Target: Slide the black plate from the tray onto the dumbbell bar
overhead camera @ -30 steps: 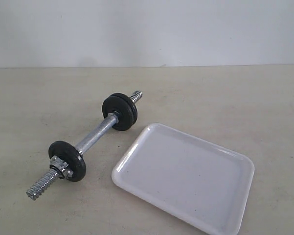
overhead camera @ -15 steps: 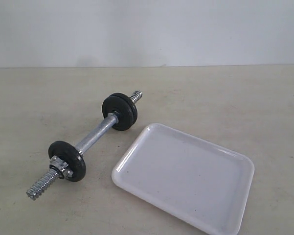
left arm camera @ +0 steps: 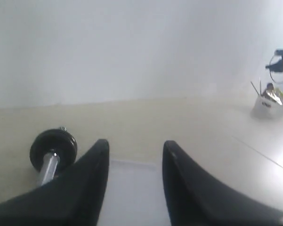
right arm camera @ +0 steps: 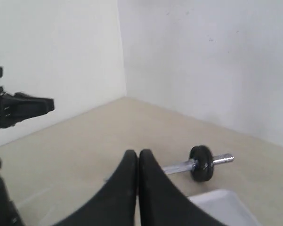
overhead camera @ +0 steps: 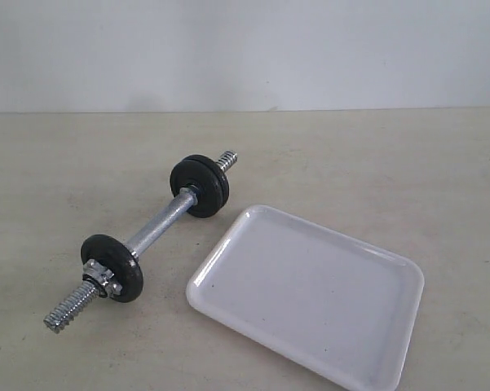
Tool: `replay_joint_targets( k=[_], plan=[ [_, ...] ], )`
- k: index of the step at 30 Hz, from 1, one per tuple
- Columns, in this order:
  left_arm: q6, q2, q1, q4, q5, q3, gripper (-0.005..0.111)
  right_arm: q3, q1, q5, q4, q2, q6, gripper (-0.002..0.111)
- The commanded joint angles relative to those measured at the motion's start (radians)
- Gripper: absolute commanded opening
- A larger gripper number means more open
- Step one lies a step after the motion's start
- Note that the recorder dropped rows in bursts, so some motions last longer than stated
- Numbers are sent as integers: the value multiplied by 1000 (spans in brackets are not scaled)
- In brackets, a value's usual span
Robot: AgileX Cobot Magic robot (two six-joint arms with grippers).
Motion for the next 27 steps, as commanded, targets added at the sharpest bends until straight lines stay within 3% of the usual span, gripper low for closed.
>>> replay_joint_targets(
  k=[1, 7, 12, 18, 27],
  plan=[
    [177, -9, -1, -183, -186, 115, 35, 121, 0, -205, 14, 22, -82, 0],
    [496, -9, -1, -548, -220, 230, 35, 257, 0, -368, 25, 120, -82, 0],
    [761, -9, -1, -764, -220, 270, 35, 278, 0, -434, 29, 207, -107, 0],
    [918, -9, -1, -862, -247, 303, 33, 298, 0, -473, 126, 238, -312, 0],
    [1009, -9, -1, -908, -287, 303, 31, 444, 1, -541, 216, 238, -372, 0]
  ],
)
